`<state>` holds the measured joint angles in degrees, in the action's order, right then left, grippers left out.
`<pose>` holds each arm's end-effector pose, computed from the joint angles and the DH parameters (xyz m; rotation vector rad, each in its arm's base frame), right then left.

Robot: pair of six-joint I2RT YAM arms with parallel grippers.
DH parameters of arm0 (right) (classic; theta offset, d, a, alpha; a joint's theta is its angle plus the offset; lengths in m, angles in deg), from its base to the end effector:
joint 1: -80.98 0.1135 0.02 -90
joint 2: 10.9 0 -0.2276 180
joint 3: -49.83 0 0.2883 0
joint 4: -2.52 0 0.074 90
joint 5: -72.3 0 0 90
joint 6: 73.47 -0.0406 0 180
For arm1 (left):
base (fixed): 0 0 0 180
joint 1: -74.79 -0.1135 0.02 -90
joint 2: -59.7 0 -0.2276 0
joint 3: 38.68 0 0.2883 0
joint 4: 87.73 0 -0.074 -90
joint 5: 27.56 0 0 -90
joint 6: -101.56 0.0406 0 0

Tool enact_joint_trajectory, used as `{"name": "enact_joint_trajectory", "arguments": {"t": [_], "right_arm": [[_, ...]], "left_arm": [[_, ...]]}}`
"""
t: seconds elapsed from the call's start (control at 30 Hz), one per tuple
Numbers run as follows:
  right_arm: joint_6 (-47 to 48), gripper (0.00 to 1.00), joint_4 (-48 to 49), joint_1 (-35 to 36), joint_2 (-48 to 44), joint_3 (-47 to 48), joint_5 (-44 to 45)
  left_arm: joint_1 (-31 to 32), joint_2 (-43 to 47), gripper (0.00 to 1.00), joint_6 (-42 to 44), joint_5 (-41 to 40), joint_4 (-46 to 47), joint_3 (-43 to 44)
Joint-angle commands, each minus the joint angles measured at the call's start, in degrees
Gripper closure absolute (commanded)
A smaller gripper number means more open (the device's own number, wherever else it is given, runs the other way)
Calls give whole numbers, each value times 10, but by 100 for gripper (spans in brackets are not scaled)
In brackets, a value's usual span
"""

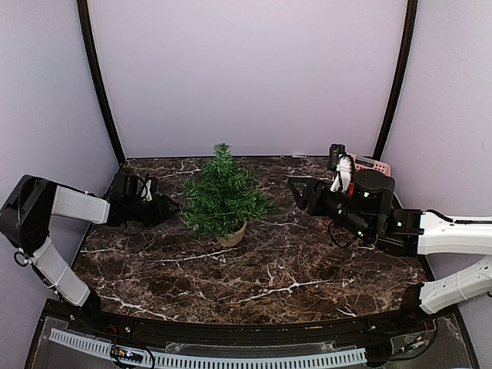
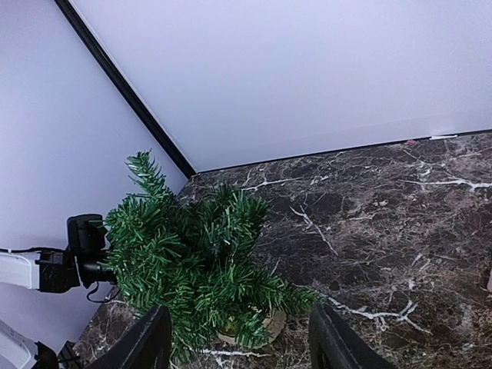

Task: Decorate the small christmas tree
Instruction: Wrap the light string in the gap of the branches.

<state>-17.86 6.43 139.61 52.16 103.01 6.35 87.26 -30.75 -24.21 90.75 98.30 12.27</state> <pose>0.1762 0.2573 0.2554 -0.0382 1.7416 0.8673 0.3237 -0.0913 0.0972 -0.1543 2.2477 -1.0044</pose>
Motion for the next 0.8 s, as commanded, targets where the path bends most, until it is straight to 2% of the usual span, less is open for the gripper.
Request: {"name": "enact_joint_trajectory", "arguments": {"t": [0.0, 0.27, 0.63, 0.77], "right_arm": [[3, 38, 2, -1, 13, 25, 6], [6, 38, -1, -9, 27, 33, 0], [2, 38, 1, -18, 35, 35, -10], [1, 38, -1, -19, 36, 33, -10]], "left_arm": [[-3, -40, 49, 27, 79, 23, 44], [-2, -112, 52, 42, 115, 17, 92], [20, -140, 53, 58, 149, 11, 111], [26, -148, 59, 55, 151, 12, 117]]}}
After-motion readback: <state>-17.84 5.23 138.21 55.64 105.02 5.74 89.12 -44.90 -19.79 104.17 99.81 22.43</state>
